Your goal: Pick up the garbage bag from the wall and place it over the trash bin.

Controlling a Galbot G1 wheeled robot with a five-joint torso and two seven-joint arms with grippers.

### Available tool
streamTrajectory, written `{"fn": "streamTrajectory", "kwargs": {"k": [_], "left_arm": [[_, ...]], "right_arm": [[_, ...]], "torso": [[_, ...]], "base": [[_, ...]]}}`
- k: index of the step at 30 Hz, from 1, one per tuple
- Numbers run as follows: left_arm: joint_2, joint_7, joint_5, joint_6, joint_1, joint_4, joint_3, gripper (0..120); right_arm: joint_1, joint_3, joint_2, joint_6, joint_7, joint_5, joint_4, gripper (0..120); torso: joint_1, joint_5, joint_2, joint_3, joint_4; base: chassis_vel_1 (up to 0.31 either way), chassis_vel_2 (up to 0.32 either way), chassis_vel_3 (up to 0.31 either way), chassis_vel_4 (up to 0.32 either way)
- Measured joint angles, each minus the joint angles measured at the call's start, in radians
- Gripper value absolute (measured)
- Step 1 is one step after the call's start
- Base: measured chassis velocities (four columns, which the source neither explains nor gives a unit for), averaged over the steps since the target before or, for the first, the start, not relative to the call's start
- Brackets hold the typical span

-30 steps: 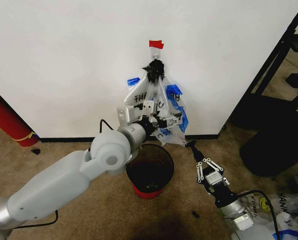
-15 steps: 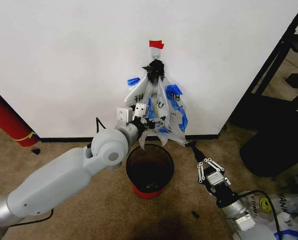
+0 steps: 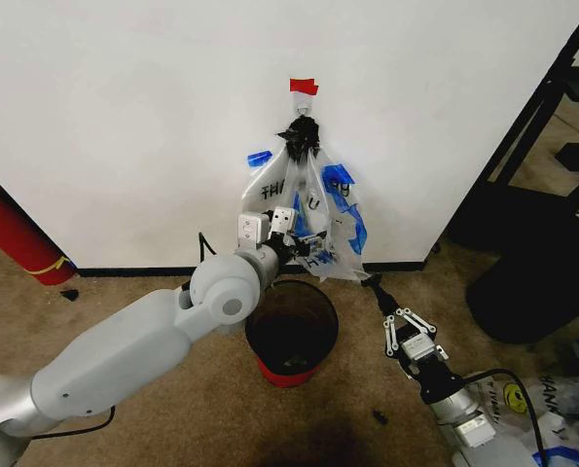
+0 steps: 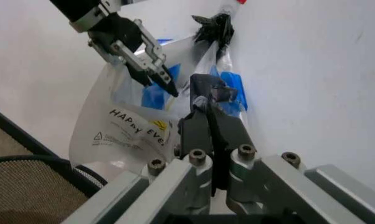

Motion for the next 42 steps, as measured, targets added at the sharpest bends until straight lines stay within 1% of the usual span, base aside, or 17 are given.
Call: {"fn": "streamTrajectory", "kwargs": {"k": [1, 7, 8, 10, 14, 17, 20, 25, 28, 29, 33, 35, 36, 38, 39, 40, 42], "left_arm": [[0.0, 0.0, 0.0, 0.0, 0.0, 0.0, 0.0, 57], [0.018, -0.007, -0.009, 0.021, 0.01, -0.014, 0.006, 30], [0.018, -0.007, -0.009, 0.021, 0.01, -0.014, 0.006, 30], [0.021, -0.007, -0.016, 0.025, 0.012, -0.018, 0.006, 23], [0.006, -0.017, -0.026, 0.025, 0.011, -0.011, 0.006, 5], [-0.001, -0.024, -0.035, 0.022, 0.005, -0.008, 0.004, 0], [0.002, -0.029, -0.046, 0.005, 0.005, -0.017, -0.008, 0], [0.039, -0.026, -0.059, -0.023, 0.044, -0.072, -0.058, 0], [0.06, -0.016, -0.06, -0.044, 0.084, -0.106, -0.108, 0], [0.06, -0.016, -0.06, -0.044, 0.084, -0.106, -0.108, 0], [0.091, -0.008, -0.059, -0.07, 0.16, -0.135, -0.204, 0], [0.109, -0.008, -0.059, -0.074, 0.193, -0.143, -0.25, 0], [0.114, -0.006, -0.059, -0.075, 0.202, -0.144, -0.266, 0], [0.115, -0.005, -0.059, -0.075, 0.204, -0.144, -0.268, 0], [0.117, -0.003, -0.059, -0.075, 0.208, -0.144, -0.276, 0], [0.117, -0.002, -0.058, -0.076, 0.208, -0.143, -0.278, 0], [0.112, -0.001, -0.058, -0.076, 0.205, -0.137, -0.274, 0]], "right_arm": [[0.0, 0.0, 0.0, 0.0, 0.0, 0.0, 0.0, 0], [0.001, 0.001, -0.003, -0.006, 0.001, 0.012, 0.012, 0], [0.001, 0.001, -0.003, -0.006, 0.001, 0.012, 0.012, 0], [0.0, 0.002, -0.003, -0.007, 0.002, 0.014, 0.015, 0], [-0.004, 0.003, -0.002, -0.008, 0.003, 0.015, 0.021, 0], [-0.006, 0.003, -0.001, -0.01, 0.006, 0.015, 0.024, 0], [-0.01, 0.002, 0.0, -0.014, 0.017, 0.022, 0.026, 0], [-0.023, 0.0, 0.0, -0.037, 0.024, 0.081, 0.038, 0], [-0.042, 0.001, -0.015, -0.035, 0.019, 0.14, 0.052, 13], [-0.042, 0.001, -0.015, -0.035, 0.019, 0.14, 0.052, 13], [-0.061, 0.002, -0.06, -0.048, -0.04, 0.338, 0.088, 30], [-0.048, 0.008, -0.089, -0.088, -0.07, 0.467, 0.094, 38], [-0.032, 0.012, -0.101, -0.111, -0.073, 0.526, 0.088, 43], [-0.022, 0.014, -0.106, -0.119, -0.073, 0.547, 0.082, 45], [0.025, 0.016, -0.122, -0.15, -0.066, 0.615, 0.048, 52], [0.061, 0.014, -0.131, -0.169, -0.06, 0.648, 0.023, 54], [0.147, -0.004, -0.153, -0.205, -0.048, 0.701, -0.038, 63]], "torso": [[0.0, 0.0, 0.0, 0.0, 0.0], [0.0, 0.0, 0.0, 0.0, 0.0], [0.0, 0.0, 0.0, 0.0, 0.0], [0.0, 0.0, 0.0, 0.0, 0.0001], [0.0, 0.0, 0.0, 0.0, 0.0], [0.0, 0.0, 0.0, 0.0, -0.0001], [0.0, -0.0001, 0.0, 0.0, -0.0001], [0.0, 0.0, 0.0, 0.0, 0.0001], [0.0, 0.0, 0.0, 0.0, 0.0002], [0.0, 0.0, 0.0, 0.0, 0.0002], [0.0, -0.0002, 0.0, 0.0, -0.0003], [0.0, -0.0002, 0.0, 0.0, 0.0008], [0.0, -0.0005, 0.0, 0.0, 0.0003], [0.0, -0.0005, 0.0, 0.0, 0.0002], [0.0, -0.0002, 0.0, 0.0, 0.0001], [0.0, 0.0, 0.0, 0.0, -0.0003], [0.0, 0.0, 0.0, 0.0, 0.0001]], "base": [[0.0, 0.0, 0.0, 0.0], [0.0, 0.0, 0.0, 0.0], [0.0, 0.0, 0.0, 0.0], [0.0, 0.0, 0.0, 0.0], [0.0, 0.0, 0.0, 0.0], [0.0, 0.0, 0.0, 0.0], [0.0, 0.0, 0.0, 0.0], [0.0, 0.0, 0.0, 0.0], [0.0, 0.0, 0.0, 0.0], [0.0, 0.0, 0.0, 0.0], [0.0, 0.0, 0.0, 0.0], [0.0, 0.0, 0.0, 0.0], [0.0, 0.0, 0.0, 0.0], [0.0, 0.0, 0.0, 0.0], [0.0, 0.0, 0.0, 0.0], [0.0, 0.0, 0.0, 0.0], [0.0, 0.0, 0.0, 0.0]]}}
